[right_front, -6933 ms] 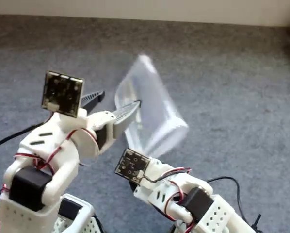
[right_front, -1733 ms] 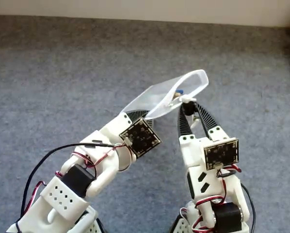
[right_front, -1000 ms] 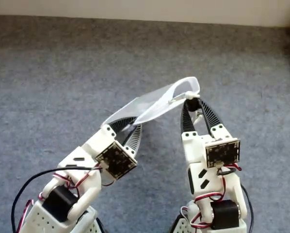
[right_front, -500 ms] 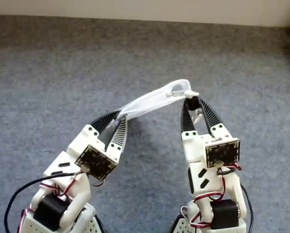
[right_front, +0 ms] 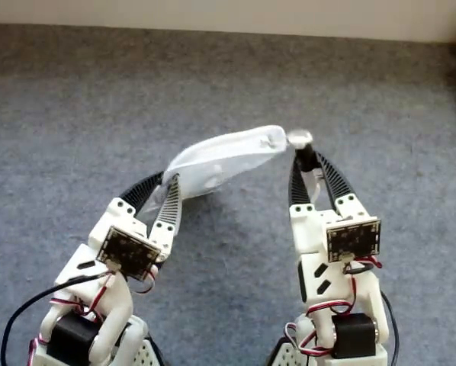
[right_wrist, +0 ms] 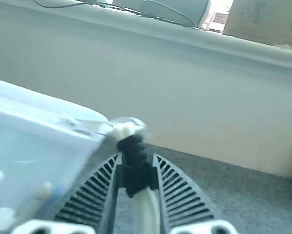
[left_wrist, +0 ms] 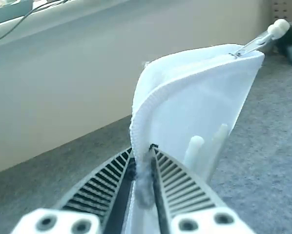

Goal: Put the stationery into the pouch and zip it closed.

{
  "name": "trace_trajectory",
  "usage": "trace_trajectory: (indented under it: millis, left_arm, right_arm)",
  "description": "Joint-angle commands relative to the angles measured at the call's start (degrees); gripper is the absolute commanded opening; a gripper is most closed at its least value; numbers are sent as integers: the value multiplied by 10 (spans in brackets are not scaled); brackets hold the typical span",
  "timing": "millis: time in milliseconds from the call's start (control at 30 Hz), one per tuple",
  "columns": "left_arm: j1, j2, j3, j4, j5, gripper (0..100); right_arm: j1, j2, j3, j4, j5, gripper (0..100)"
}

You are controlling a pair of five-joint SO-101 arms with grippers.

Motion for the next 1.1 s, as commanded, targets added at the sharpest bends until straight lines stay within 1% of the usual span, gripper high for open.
trace_trajectory:
  millis: [0,133,633,767,833,967,1067]
  left_arm:
    - [-66,-17,-15,-5,41,5]
    - [-88,-17,-24,-5,63,5]
    - [-84,-17,-22,-4,61,5]
    - [-36,-17,-21,-2,25,5]
    - [-10,-17,-20,7,7,5]
    - [53,-17,-20,40,-35,5]
    - [82,-17,-20,55,-55,5]
  right_arm:
    - [46,-4,-12,-16,-4,5]
    - [47,-4,-12,-16,-4,5]
    - [46,-4,-10,-16,-2,5]
    - [44,-4,-9,-12,-4,5]
    - [36,-4,-14,13,-5,5]
    - [-24,-3,-35,72,-5,5]
    - [-59,-3,-55,102,-5,6]
